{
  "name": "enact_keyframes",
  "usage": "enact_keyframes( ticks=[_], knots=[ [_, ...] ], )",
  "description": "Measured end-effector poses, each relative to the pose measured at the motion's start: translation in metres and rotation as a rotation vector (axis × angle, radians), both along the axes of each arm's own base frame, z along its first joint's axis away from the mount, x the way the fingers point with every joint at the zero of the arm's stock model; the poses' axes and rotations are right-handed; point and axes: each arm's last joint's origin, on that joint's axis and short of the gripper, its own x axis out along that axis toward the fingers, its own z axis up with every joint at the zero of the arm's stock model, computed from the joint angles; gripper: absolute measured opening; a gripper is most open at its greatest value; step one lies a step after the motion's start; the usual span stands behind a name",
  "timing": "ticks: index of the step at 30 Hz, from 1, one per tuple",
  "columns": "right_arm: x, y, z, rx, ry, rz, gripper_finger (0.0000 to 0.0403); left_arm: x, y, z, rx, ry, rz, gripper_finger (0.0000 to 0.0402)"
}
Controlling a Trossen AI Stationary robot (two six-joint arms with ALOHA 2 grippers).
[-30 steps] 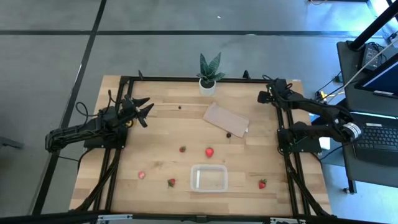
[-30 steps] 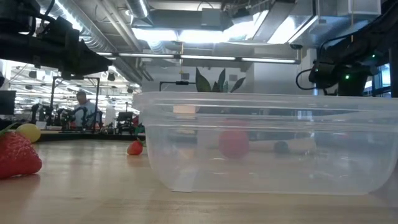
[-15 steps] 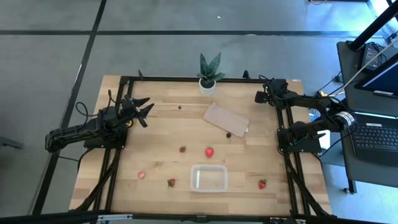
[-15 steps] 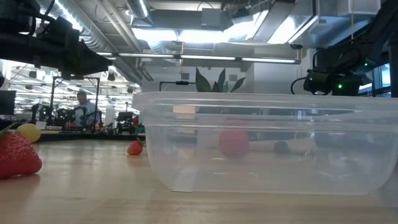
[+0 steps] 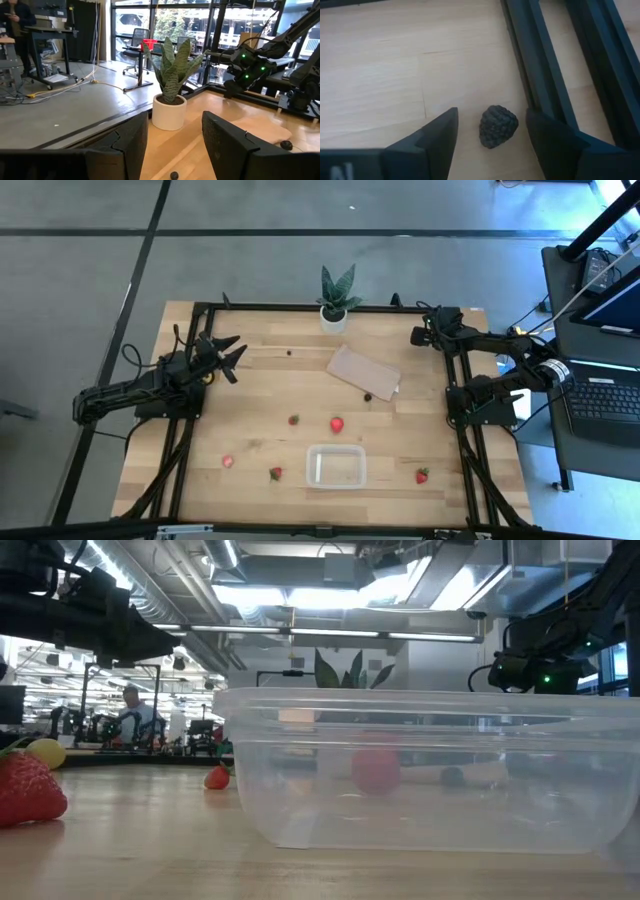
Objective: Pick and placing Produce into tupperware
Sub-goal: Put the blackberry in the bin
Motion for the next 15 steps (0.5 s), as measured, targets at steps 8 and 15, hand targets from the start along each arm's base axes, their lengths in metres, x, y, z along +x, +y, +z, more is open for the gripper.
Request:
enact_keyframes(
  ticks=[8, 15],
  knots=[
    [0.0000, 0.0001, 0.0000, 0.001, 0.001, 0.001, 0.0190, 0.0000, 0.0000, 0.0000, 0.000, 0.000, 0.000, 0.0179],
    [0.0005, 0.0001, -0.0001, 0.007, -0.015, 0.006, 0.0152, 0.0000, 0.0000, 0.0001, 0.000, 0.000, 0.000, 0.0179]
  ],
)
